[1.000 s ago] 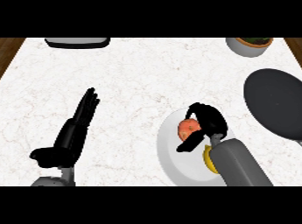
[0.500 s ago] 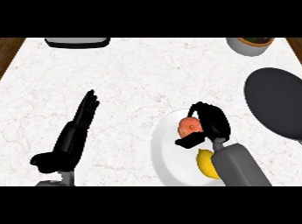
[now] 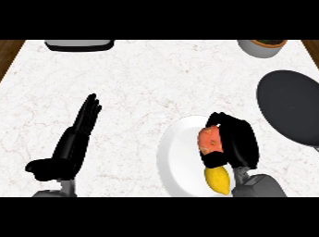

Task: Pick the squash from the plate and place it in the pan

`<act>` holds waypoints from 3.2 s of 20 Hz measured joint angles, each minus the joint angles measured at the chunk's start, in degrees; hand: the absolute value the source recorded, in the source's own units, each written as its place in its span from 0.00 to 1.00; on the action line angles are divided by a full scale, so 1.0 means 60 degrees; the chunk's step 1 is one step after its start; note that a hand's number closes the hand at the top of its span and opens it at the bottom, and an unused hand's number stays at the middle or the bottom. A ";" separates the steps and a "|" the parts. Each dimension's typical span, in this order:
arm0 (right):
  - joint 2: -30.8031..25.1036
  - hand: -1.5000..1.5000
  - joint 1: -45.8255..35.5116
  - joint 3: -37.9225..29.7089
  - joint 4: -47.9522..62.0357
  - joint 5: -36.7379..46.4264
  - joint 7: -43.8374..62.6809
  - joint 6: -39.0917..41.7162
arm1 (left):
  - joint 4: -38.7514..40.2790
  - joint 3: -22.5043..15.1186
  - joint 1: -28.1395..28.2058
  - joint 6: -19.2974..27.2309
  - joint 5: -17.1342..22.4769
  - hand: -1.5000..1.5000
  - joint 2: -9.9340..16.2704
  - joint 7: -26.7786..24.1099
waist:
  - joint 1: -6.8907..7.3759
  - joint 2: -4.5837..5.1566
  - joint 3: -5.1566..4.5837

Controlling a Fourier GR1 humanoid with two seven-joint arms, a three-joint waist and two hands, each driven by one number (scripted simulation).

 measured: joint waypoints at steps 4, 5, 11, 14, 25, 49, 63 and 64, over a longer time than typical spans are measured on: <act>-0.0053 1.00 0.0184 -0.0052 -0.1582 0.0524 0.0493 -0.0375 | 0.0068 0.0058 0.0008 -0.0019 0.0000 0.50 0.0008 -0.0044 | -0.0020 -0.0005 0.0001; -0.0075 1.00 0.0246 -0.0164 -0.1881 0.0505 0.0497 -0.0501 | 0.0084 0.0036 -0.0019 -0.0009 -0.0021 0.50 -0.0020 -0.0016 | -0.0014 -0.0001 0.0002; 0.0188 1.00 0.0670 -0.0814 -0.3091 0.0275 0.0844 -0.1087 | -0.0078 -0.0164 0.0011 0.0073 -0.0177 0.50 -0.0216 0.0064 | 0.0041 0.0022 0.0006; 0.0260 1.00 0.0540 -0.1558 -0.2986 -0.0309 0.0776 -0.1366 | 0.0078 -0.0009 -0.0093 -0.0069 -0.0079 0.50 -0.0141 0.0004 | 0.0064 0.0036 0.0008; -0.1061 1.00 -0.0485 -0.4829 0.0000 -0.2159 -0.1589 -0.3237 | 0.0251 0.0019 -0.0146 -0.0138 -0.0147 0.50 -0.0239 -0.0075 | 0.0157 0.0070 0.0014; -0.4330 0.00 -0.4803 -0.7630 1.1026 -0.4497 -0.6470 -0.3229 | 0.0436 -0.0111 -0.0530 -0.0383 -0.0222 0.50 -0.0364 -0.0136 | 0.0669 0.0261 0.0050; -0.4516 0.00 -0.5512 -0.9647 1.2203 -0.6680 -0.9284 -0.2298 | 0.0421 -0.0034 -0.0478 -0.0317 -0.0246 0.50 -0.0410 -0.0116 | 0.0498 0.0228 0.0060; -0.4647 0.00 -0.5484 -0.9814 1.2258 -0.6880 -0.9421 -0.2036 | 0.0376 -0.0070 -0.0394 -0.0316 -0.0263 0.50 -0.0420 -0.0140 | 0.0475 0.0215 0.0059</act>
